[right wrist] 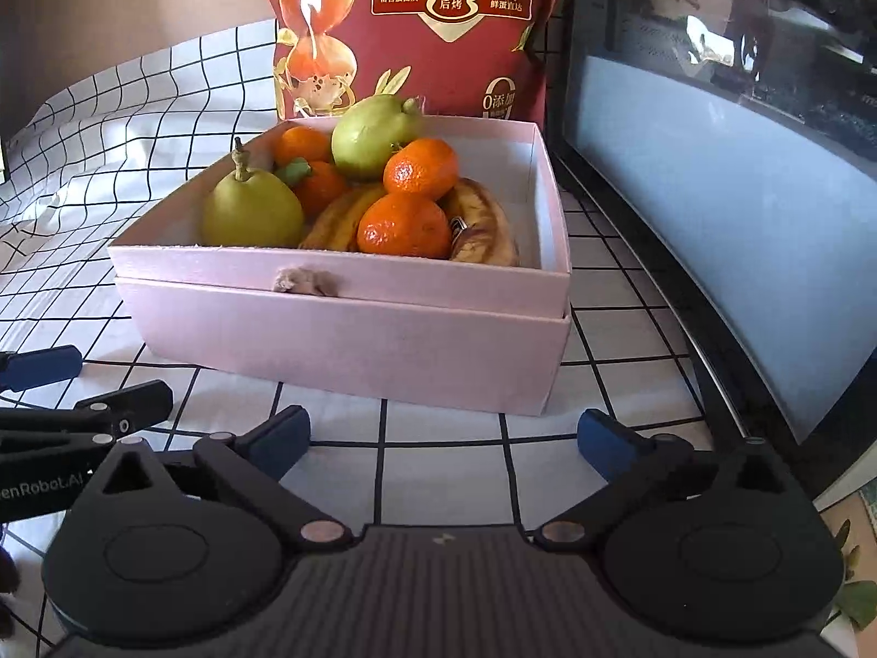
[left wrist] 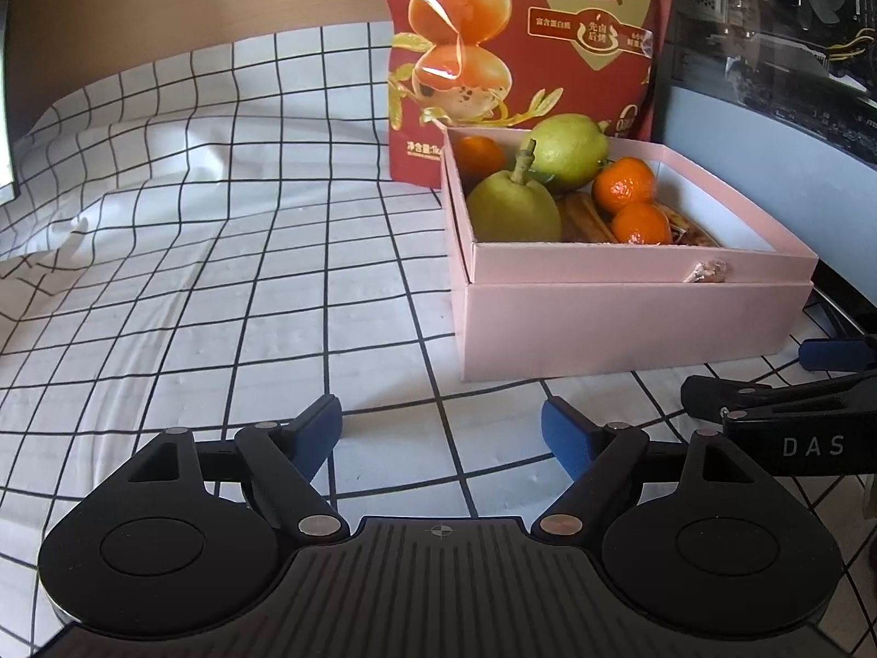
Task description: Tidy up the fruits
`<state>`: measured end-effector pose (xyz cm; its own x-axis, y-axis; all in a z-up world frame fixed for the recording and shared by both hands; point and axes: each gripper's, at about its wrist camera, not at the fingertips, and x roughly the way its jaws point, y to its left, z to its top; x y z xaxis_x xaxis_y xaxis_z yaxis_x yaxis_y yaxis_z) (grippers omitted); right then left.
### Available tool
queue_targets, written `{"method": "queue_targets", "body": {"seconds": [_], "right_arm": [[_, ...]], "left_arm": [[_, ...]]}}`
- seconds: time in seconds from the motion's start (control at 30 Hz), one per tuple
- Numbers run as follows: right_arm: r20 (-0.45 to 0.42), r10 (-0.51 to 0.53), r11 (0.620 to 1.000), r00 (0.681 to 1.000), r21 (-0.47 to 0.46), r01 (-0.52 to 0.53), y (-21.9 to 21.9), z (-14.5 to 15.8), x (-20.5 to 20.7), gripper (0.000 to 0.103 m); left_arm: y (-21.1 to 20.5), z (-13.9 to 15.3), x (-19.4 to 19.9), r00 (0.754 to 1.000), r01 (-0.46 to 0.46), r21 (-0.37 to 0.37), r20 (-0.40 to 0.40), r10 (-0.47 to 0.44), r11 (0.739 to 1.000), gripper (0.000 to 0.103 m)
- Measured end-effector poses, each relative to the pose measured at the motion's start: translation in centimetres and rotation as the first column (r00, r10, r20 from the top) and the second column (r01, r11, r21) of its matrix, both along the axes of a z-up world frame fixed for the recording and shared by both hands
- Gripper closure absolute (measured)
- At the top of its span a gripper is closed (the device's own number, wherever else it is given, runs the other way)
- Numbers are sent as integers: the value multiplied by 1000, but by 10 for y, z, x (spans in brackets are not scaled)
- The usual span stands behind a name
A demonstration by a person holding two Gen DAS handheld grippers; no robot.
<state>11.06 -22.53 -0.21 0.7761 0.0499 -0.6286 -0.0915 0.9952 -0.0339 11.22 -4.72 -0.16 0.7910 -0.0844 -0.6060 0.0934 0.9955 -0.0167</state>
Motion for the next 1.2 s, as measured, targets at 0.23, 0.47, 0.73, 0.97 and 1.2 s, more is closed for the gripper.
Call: {"method": "queue_targets", "body": {"seconds": [0.23,0.47,0.73,0.97,1.2], "right_arm": [[23,5,1000,1000,4,-5,0,-2,-3,0],[23,5,1000,1000,4,-5,0,-2,-2,0],[23,5,1000,1000,4,-5,0,-2,-2,0],[23,5,1000,1000,4,-5,0,-2,-2,0],[23,5,1000,1000,4,-5,0,-2,-2,0]], "left_arm": [[1,0,1,1000,1,-1,0,-1,1000,17],[1,0,1,1000,3,-3,-1,-3,1000,17],[1,0,1,1000,2,-3,0,-2,1000,17],[1,-1,1,1000,2,-3,0,-2,1000,17],[1,-1,1,1000,2,-3,-1,-2,1000,17]]}}
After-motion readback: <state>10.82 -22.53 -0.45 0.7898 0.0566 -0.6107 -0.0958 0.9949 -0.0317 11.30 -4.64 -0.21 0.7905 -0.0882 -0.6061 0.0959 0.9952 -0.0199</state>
